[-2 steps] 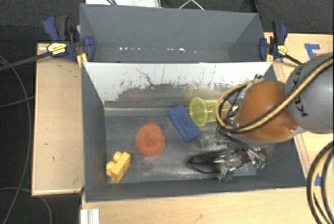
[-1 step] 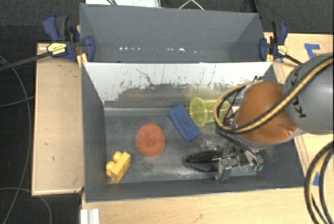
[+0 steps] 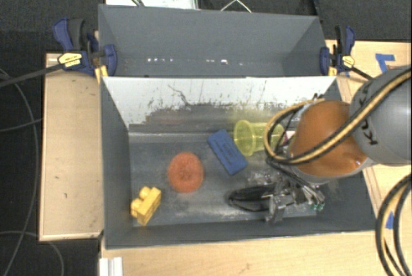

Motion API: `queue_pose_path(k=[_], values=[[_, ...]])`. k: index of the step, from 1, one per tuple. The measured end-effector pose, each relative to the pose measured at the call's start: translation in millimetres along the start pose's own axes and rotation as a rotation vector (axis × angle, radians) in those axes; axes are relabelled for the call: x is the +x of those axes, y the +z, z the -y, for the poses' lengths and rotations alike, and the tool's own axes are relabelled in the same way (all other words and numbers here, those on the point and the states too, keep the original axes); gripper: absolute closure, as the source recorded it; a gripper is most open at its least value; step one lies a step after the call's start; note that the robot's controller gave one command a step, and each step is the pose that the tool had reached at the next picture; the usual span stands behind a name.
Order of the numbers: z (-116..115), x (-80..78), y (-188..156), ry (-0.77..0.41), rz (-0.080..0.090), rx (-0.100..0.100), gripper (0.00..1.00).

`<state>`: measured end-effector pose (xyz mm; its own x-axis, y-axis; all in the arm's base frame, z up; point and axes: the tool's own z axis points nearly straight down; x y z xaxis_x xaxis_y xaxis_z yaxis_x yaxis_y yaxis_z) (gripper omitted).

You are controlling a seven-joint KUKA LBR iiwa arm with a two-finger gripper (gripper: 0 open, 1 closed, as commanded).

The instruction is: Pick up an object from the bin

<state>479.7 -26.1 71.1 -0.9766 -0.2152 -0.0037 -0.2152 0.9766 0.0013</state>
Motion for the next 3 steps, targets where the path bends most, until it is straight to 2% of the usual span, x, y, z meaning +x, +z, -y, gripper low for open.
queue_pose_path(k=[1,2,3], values=[[-0.8,2.0,-6.2,0.000,-0.005,-0.002,1.00],[-1.6,3.9,-29.2,0.002,-0.013,-0.004,1.00],[-1.2,2.3,-51.2,0.003,-0.007,-0.002,1.00]])
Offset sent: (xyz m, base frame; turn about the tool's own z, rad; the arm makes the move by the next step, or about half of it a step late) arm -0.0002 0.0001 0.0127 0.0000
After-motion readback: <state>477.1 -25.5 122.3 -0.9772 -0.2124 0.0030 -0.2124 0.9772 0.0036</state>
